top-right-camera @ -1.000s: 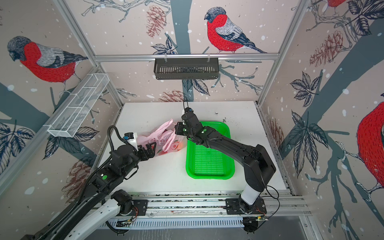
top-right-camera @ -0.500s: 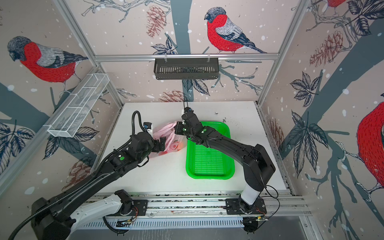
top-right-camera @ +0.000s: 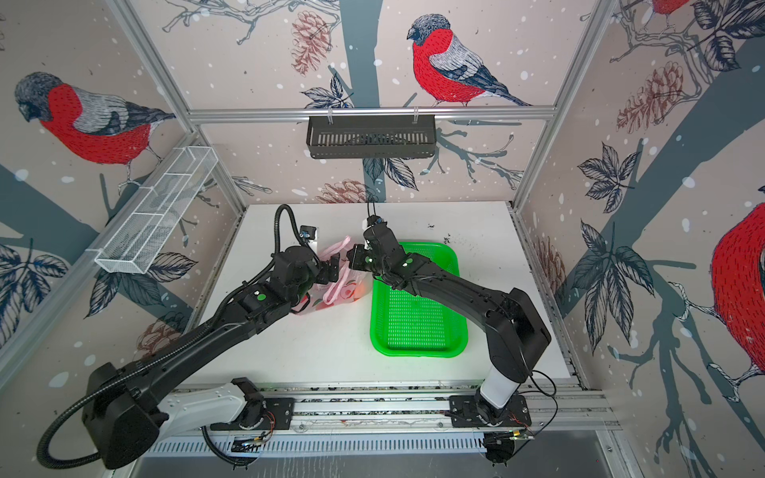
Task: Untie the knot of the plastic bag and take out the fruit
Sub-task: Untie the plastic bag at the center of the table, then open the plastic bag at the center of the table.
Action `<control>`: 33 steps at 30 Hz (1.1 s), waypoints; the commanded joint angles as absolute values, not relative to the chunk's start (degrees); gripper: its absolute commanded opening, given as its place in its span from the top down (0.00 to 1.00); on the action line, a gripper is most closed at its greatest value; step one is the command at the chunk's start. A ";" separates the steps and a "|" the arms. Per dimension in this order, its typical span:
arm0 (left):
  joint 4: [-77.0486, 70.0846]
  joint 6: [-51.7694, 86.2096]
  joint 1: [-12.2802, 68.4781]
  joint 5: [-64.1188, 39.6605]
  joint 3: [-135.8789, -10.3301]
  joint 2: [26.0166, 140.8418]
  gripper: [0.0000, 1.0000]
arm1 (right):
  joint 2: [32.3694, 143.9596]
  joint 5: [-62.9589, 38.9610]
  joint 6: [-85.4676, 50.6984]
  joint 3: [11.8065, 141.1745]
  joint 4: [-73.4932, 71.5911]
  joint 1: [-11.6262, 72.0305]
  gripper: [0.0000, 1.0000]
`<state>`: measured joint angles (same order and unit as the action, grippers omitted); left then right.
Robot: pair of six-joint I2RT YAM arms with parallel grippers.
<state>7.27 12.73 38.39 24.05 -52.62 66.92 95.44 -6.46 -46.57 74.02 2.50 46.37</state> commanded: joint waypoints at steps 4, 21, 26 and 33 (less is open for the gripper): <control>1.94 8.49 38.41 25.62 -54.26 68.27 0.33 | 95.13 -8.87 -46.76 74.00 -0.52 45.98 0.85; -2.40 19.37 35.86 36.64 -42.53 50.22 0.93 | 90.88 -2.91 -34.31 78.15 9.93 46.69 0.36; -1.42 22.56 35.86 36.91 -39.53 44.75 0.93 | 87.88 3.02 -29.38 77.63 14.81 50.51 0.35; 0.29 24.60 35.86 37.01 -38.29 39.63 0.93 | 83.20 12.02 -28.56 75.16 21.09 58.33 0.39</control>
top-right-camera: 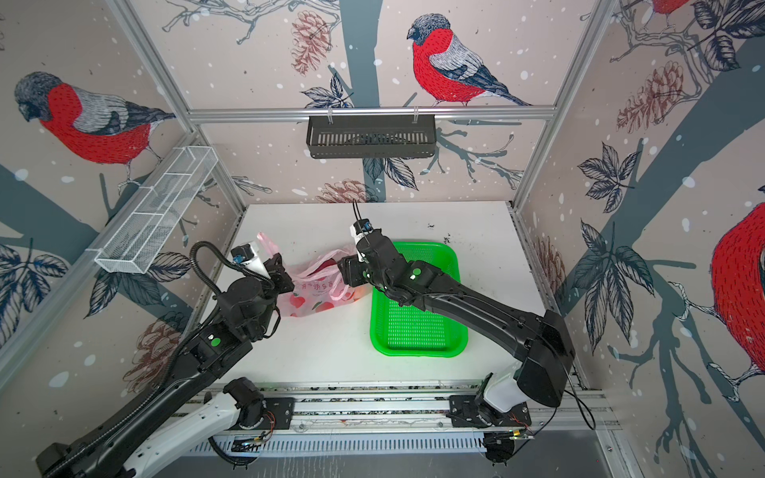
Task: Untie the knot of the plastic bag and take out the fruit
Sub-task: Open the plastic bag at the center of the table.
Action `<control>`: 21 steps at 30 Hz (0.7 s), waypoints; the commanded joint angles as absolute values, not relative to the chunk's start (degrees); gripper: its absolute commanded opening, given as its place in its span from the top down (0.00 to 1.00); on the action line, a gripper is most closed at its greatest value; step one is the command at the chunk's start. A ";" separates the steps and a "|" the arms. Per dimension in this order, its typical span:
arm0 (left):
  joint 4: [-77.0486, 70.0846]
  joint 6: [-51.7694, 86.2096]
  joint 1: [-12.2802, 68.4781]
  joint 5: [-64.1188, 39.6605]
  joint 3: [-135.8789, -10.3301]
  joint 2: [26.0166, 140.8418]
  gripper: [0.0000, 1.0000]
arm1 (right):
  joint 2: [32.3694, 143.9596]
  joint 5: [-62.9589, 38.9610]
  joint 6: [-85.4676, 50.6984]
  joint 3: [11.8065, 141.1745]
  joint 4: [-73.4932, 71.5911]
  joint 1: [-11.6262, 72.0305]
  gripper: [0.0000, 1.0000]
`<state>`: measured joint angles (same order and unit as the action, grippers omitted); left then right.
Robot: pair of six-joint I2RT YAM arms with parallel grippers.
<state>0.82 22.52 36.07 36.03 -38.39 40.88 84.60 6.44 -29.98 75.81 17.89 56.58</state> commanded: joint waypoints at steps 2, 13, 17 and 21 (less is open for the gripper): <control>1.12 24.70 35.86 36.46 -38.64 38.39 0.93 | 82.41 13.51 -28.04 75.30 21.98 60.32 0.40; 7.04 25.56 35.90 34.73 -39.79 32.76 0.93 | 85.48 14.57 -22.98 87.07 20.31 65.40 0.56; 7.91 26.19 35.86 34.34 -39.54 31.06 0.94 | 92.53 11.75 -20.84 96.31 23.27 64.67 0.68; 7.91 26.63 35.86 34.10 -39.27 30.28 0.94 | 99.36 7.08 -20.81 101.91 25.92 62.46 0.82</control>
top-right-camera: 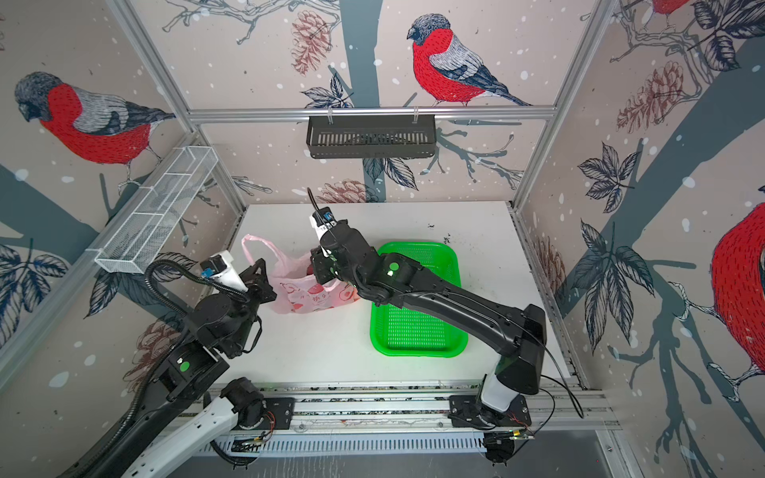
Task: Untie the knot of the plastic bag and take out the fruit
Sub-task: Open the plastic bag at the center of the table.
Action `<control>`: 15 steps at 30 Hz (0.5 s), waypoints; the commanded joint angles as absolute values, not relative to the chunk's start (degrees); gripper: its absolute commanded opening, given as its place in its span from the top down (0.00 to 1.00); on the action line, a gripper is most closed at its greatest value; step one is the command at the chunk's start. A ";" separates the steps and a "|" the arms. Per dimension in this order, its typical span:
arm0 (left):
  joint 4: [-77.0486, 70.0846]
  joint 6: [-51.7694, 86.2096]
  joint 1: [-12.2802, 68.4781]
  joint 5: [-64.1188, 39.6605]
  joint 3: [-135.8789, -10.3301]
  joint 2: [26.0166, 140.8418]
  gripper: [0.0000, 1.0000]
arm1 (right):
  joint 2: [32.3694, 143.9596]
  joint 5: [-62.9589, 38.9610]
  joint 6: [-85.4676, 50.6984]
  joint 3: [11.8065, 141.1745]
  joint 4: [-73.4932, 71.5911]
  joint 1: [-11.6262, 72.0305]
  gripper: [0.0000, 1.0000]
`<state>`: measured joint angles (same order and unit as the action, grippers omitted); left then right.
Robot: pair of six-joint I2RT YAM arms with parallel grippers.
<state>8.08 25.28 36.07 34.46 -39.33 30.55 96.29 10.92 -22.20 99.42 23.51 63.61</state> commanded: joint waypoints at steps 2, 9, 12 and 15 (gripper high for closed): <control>8.08 26.85 35.86 33.91 -39.24 30.06 0.94 | 102.12 5.76 -20.94 103.74 27.45 61.56 0.85; 8.22 27.66 35.86 33.07 -38.46 29.38 0.94 | 110.47 2.60 -19.98 108.70 32.42 60.75 0.87; 8.82 28.75 35.89 32.61 -37.56 28.62 0.94 | 114.08 0.61 -19.32 111.28 34.69 60.65 0.87; 10.20 29.95 35.86 32.70 -36.62 27.65 0.94 | 117.55 -1.15 -19.67 114.71 40.20 61.03 0.88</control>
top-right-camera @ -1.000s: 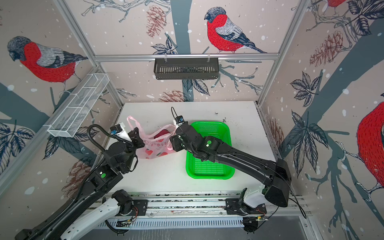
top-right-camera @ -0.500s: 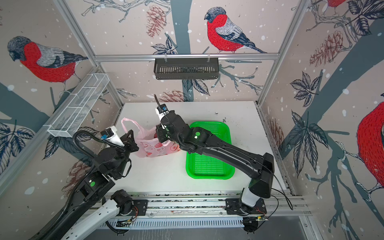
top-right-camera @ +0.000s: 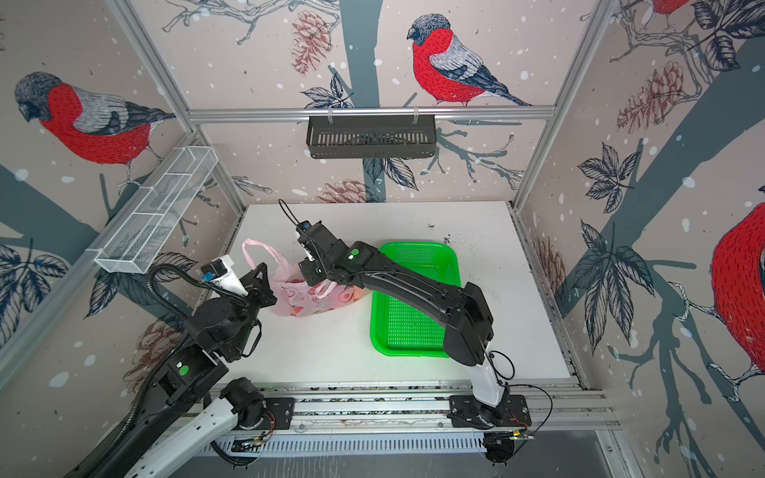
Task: Untie the knot of the plastic bag and take out the fruit
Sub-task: Open the plastic bag at the center of the table.
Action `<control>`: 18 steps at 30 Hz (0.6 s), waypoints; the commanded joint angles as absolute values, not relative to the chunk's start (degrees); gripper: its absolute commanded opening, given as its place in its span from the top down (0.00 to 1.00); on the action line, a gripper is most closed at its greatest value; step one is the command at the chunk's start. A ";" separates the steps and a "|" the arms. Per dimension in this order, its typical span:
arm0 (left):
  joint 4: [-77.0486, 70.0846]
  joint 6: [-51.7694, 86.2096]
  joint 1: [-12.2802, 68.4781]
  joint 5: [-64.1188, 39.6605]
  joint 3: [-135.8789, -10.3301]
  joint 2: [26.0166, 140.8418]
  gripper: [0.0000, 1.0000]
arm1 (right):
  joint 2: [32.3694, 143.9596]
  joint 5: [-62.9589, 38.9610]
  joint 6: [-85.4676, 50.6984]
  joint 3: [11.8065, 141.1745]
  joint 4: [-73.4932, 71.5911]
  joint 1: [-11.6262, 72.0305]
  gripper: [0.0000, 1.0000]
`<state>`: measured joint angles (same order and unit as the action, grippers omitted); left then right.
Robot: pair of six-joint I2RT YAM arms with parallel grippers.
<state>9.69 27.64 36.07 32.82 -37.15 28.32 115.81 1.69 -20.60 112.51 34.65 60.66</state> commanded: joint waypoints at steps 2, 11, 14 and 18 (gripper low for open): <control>11.26 30.85 35.86 32.99 -35.67 26.70 0.94 | 117.61 -0.89 -19.26 112.81 40.45 62.16 0.88; 16.23 35.95 35.86 35.57 -30.71 20.62 0.94 | 112.36 -6.34 -24.02 95.10 34.61 65.77 0.89; 17.78 36.89 35.86 36.35 -29.82 19.35 0.94 | 109.81 -6.42 -26.94 88.23 31.84 66.77 0.89; 19.25 38.31 35.86 36.63 -28.49 18.90 0.95 | 107.01 -5.77 -31.20 79.90 28.49 67.32 0.89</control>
